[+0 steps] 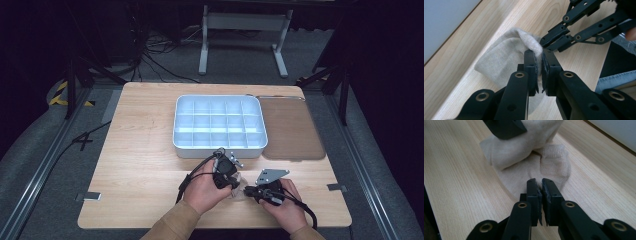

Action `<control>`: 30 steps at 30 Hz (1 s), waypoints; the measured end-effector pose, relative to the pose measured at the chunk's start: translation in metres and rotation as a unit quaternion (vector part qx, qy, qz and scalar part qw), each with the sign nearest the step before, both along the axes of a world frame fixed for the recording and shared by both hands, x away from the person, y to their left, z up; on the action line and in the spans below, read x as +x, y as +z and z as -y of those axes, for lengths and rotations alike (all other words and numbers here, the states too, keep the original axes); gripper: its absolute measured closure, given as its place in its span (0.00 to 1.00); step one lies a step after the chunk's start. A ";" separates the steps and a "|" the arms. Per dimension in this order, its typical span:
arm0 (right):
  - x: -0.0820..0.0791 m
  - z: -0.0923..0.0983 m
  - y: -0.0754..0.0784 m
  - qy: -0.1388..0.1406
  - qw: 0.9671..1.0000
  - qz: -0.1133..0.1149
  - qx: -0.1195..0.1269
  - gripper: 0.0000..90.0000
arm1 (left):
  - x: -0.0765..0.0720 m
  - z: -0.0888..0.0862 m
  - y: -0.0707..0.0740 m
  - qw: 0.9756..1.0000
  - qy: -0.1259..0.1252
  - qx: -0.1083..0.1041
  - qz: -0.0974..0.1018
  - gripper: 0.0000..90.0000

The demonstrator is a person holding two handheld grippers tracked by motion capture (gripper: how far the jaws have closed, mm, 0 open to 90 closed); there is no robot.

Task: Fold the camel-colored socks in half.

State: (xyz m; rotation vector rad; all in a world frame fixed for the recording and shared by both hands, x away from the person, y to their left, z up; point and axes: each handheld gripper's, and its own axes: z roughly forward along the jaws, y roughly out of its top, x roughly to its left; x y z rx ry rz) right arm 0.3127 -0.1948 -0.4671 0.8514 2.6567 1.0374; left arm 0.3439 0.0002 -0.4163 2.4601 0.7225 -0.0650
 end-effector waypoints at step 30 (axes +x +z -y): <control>0.001 -0.038 0.046 0.039 0.998 0.041 0.029 0.97 | -0.017 -0.076 0.009 0.996 0.077 -0.012 0.042 0.92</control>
